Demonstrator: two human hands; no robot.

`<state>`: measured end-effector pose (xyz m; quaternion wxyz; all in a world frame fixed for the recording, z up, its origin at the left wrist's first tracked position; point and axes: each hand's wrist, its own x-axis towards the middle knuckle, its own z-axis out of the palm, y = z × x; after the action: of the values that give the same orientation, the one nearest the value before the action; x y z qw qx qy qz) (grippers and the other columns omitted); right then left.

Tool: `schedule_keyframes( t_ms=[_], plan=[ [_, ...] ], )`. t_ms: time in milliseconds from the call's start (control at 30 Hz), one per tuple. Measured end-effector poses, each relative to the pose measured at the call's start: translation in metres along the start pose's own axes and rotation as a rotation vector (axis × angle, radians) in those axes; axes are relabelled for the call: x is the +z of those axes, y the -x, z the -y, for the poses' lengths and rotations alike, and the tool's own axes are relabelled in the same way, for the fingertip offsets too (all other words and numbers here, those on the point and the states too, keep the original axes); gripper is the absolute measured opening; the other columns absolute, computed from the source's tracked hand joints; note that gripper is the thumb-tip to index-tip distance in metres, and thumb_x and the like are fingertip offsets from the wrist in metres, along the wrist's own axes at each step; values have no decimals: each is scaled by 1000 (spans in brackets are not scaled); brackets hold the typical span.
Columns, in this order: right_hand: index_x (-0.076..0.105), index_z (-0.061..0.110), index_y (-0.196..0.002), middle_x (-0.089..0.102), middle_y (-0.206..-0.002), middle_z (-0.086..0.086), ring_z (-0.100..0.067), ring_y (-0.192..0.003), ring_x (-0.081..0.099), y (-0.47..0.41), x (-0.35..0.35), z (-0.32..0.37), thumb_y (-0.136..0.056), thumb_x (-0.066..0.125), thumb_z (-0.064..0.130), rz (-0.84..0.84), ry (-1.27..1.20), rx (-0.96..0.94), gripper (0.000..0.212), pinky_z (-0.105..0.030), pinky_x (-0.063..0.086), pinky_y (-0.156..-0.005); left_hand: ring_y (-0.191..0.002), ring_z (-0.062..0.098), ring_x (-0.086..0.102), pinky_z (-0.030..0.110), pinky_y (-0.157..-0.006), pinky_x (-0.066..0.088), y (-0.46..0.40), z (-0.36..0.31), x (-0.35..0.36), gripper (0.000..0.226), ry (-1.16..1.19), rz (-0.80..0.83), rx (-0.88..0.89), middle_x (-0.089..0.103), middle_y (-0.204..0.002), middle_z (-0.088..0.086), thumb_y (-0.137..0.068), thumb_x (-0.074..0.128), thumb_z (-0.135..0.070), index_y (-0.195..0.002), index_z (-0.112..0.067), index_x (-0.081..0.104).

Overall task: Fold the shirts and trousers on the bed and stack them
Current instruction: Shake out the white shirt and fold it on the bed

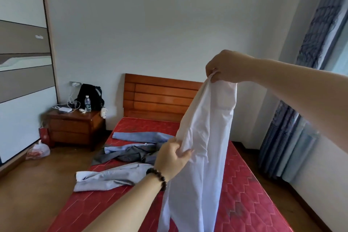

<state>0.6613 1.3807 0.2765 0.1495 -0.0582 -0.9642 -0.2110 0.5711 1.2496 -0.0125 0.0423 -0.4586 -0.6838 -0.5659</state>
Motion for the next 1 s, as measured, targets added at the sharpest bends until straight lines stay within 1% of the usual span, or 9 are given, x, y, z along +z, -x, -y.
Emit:
schedule_keyframes(
  t_ms=[200, 333, 433, 533, 633, 767, 833, 900, 1000],
  plan=[
    [70, 18, -93, 52, -83, 9, -17, -90, 46, 7, -7, -7, -87, 65, 21, -26, 14, 58, 8, -34, 45, -79, -70, 14, 58, 24, -66, 48, 30, 19, 34, 30, -109, 36, -49, 59, -77, -1, -83, 71, -32, -70, -6, 63],
    [70, 16, -97, 51, -89, 6, -21, -98, 51, 13, -6, -8, -88, 64, 20, -37, 18, 111, 11, -36, 46, -83, -85, 5, 61, 19, -76, 52, 35, 6, 55, 22, -84, 33, -24, 60, -98, -12, -86, 66, -33, -95, -13, 70],
    [70, 16, -97, 51, -91, 5, -24, -101, 53, 20, -5, -12, -88, 64, 19, -57, 16, 142, 11, -33, 44, -79, -84, 4, 62, 19, -74, 53, 38, -7, 66, 22, -17, -41, -14, 63, -98, -11, -88, 64, -31, -103, -16, 67],
    [70, 16, -97, 55, -96, 2, -24, -100, 54, 28, -6, -19, -88, 64, 20, -57, 6, 192, 11, -31, 41, -75, -69, 13, 62, 27, -64, 53, 40, -5, 73, 28, -113, 60, -117, 66, -78, 1, -92, 59, -34, -82, -9, 65],
    [70, 16, -96, 60, -100, -2, -25, -100, 54, 37, -8, -27, -88, 65, 19, -58, 3, 214, 11, -34, 45, -80, -52, 15, 51, 18, -47, 36, 38, 5, 65, 42, -194, 138, -211, 54, -55, 1, -90, 63, -34, -57, -12, 50],
    [70, 15, -99, 62, -103, -4, -27, -102, 54, 45, -8, -37, -88, 64, 19, -73, -17, 232, 13, -38, 47, -85, -53, 15, 53, 25, -53, 39, 30, 8, 52, 38, -97, 65, -192, 55, -55, 3, -84, 70, -22, -53, -8, 54],
    [70, 16, -99, 58, -99, 0, -27, -102, 54, 46, -10, -40, -88, 65, 19, -85, -29, 243, 13, -39, 47, -86, -45, 9, 42, 20, -47, 30, 31, 5, 52, 48, -104, 124, -192, 42, -46, -4, -84, 69, -22, -46, -18, 40],
    [70, 16, -98, 53, -94, 3, -26, -102, 54, 48, -12, -41, -87, 65, 20, -90, -35, 246, 13, -38, 47, -86, -45, 12, 35, 23, -46, 25, 34, 3, 56, 54, -115, 214, -220, 34, -45, -4, -83, 70, -25, -46, -19, 32],
    [71, 16, -97, 57, -95, 0, -28, -100, 55, 55, -13, -47, -86, 67, 19, -80, -37, 253, 13, -42, 48, -87, -44, 12, 35, 23, -45, 25, 33, 5, 49, 52, -121, 205, -297, 36, -46, -4, -81, 74, -30, -48, -17, 36]
  ],
)
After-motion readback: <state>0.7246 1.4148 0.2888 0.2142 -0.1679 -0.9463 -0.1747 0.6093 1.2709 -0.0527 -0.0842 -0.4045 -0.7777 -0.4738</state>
